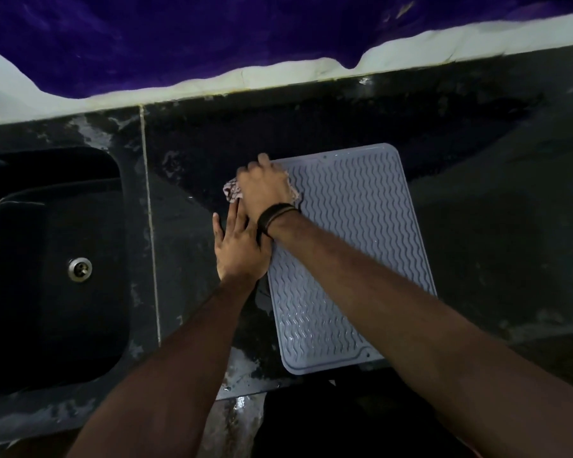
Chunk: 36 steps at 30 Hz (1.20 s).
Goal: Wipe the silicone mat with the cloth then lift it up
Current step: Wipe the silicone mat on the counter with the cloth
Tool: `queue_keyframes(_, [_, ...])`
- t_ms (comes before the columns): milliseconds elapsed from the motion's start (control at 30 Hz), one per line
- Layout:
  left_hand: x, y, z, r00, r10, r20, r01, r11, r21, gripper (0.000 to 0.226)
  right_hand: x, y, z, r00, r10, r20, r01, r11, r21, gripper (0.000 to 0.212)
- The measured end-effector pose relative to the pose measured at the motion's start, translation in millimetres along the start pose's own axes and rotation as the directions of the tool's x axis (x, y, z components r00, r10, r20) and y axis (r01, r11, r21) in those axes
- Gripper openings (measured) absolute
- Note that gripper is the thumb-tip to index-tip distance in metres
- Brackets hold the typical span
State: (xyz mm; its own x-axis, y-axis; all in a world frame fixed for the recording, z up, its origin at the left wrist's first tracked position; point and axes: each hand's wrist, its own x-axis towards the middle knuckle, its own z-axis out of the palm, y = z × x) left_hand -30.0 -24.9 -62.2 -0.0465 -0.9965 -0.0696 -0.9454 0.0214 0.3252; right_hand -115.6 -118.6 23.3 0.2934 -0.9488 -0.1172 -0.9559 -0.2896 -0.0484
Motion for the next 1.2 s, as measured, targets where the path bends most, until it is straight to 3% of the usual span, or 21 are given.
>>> queue_keyframes(100, [0, 1, 1, 1.000, -0.009, -0.008, 0.009, 1.000, 0.000, 0.054, -6, 43, 0, 0.995, -0.096, 0.010, 0.097, 0.992, -0.076, 0.028])
queue_keyframes(167, [-1, 1, 2, 1.000, -0.008, -0.008, 0.008, 1.000, -0.014, 0.055, -14, 80, -1, 0.996, -0.071, 0.054, 0.078, 0.987, -0.137, 0.035])
queue_keyframes(300, [-1, -1, 5, 1.000, -0.001, -0.026, 0.000, 1.000, -0.013, 0.056, -29, 131, -4, 0.989, 0.088, 0.116, -0.065, 0.979, -0.195, 0.057])
queue_keyframes(433, [-2, -1, 7, 0.999, 0.002, -0.039, -0.003, 1.000, -0.021, 0.056, -30, 114, 5, 0.959, 0.280, 0.048, -0.276, 0.958, -0.076, 0.042])
queue_keyframes(533, [-2, -1, 7, 0.999, 0.010, -0.052, -0.010, 1.000, -0.012, 0.055, -29, 72, 13, 0.912, 0.405, 0.068, -0.409, 0.910, 0.069, 0.042])
queue_keyframes(733, [-2, 1, 5, 1.000, -0.006, -0.026, 0.006, 1.000, -0.001, 0.056, -91, 61, 15, 0.974, 0.209, 0.089, -0.216, 0.973, 0.082, 0.053])
queue_keyframes(900, [-2, 2, 2, 1.000, -0.008, -0.022, 0.007, 1.000, -0.014, 0.058, -145, 59, 15, 0.981, 0.123, 0.148, -0.134, 0.989, 0.067, 0.051])
queue_keyframes(1000, [-3, 2, 3, 0.999, 0.004, -0.032, -0.004, 1.000, -0.009, 0.057, -121, 68, 1, 0.984, 0.145, 0.098, -0.159, 0.975, 0.153, 0.042])
queue_keyframes(1100, [-3, 2, 3, 0.999, 0.003, -0.034, -0.004, 1.000, -0.005, 0.056, -68, 67, -10, 0.988, 0.151, -0.025, -0.144, 0.973, 0.181, 0.048])
queue_keyframes(1200, [-3, 4, 1, 0.999, 0.006, -0.041, -0.007, 1.000, -0.007, 0.055, -22, 58, -8, 0.991, 0.120, 0.059, -0.127, 0.983, 0.133, 0.056])
